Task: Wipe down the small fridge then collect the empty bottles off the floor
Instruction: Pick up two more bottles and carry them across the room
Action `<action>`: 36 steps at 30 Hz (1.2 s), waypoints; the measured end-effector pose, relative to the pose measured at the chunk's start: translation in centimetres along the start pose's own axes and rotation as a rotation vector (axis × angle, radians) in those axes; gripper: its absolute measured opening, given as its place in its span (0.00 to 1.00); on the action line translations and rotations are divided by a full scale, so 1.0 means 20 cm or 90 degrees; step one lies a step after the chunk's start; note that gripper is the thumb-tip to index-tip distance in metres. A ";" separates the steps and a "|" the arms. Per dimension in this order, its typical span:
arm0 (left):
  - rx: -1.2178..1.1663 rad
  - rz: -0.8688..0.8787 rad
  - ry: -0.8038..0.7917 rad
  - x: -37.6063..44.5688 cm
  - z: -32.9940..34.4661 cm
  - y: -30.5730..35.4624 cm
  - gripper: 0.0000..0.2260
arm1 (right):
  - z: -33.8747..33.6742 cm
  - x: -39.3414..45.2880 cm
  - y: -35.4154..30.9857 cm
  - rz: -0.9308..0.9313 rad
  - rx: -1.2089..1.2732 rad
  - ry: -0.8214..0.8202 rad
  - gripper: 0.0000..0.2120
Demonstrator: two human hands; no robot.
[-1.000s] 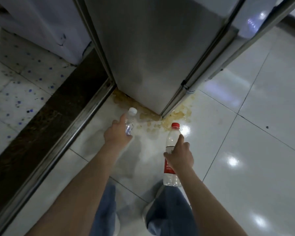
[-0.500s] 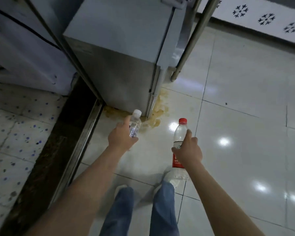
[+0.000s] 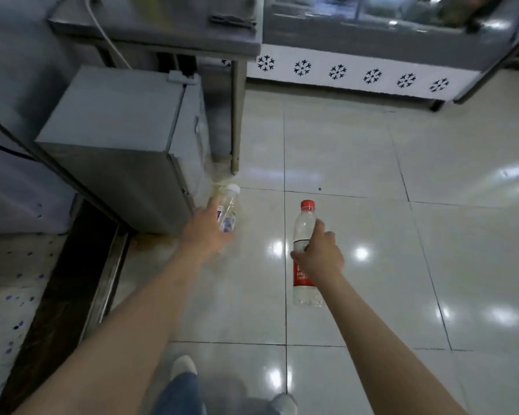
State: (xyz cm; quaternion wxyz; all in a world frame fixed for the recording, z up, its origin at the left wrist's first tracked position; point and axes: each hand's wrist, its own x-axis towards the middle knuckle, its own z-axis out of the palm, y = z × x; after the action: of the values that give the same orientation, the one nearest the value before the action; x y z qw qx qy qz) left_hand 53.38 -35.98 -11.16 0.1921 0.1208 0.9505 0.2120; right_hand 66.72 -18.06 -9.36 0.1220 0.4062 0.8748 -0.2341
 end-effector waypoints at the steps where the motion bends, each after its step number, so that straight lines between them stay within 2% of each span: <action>1: -0.004 0.007 0.006 -0.02 0.00 0.09 0.29 | -0.08 -0.01 0.07 -0.002 -0.001 0.005 0.39; 7: -0.059 0.061 0.026 -0.18 -0.03 0.69 0.29 | -0.61 -0.04 0.49 0.004 0.017 0.058 0.40; 13: -0.014 0.165 0.025 -0.27 -0.04 1.34 0.31 | -1.07 -0.03 0.81 0.015 0.055 0.133 0.40; 16: -0.045 0.217 0.010 -0.27 -0.05 1.61 0.30 | -1.28 0.00 0.94 0.033 0.060 0.165 0.40; 19: -0.002 0.264 0.022 -0.24 -0.06 1.86 0.30 | -1.48 0.07 1.04 0.052 0.071 0.198 0.40; 36: -0.006 0.450 0.008 0.54 -0.18 3.24 0.33 | -2.45 0.85 1.20 0.162 0.134 0.333 0.37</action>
State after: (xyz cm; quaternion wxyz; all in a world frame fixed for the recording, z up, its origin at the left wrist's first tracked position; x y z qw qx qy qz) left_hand 51.73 23.25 17.62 0.1018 0.4404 0.8500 0.2704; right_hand 73.07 31.39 18.41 -0.1218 0.5695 0.7895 -0.1935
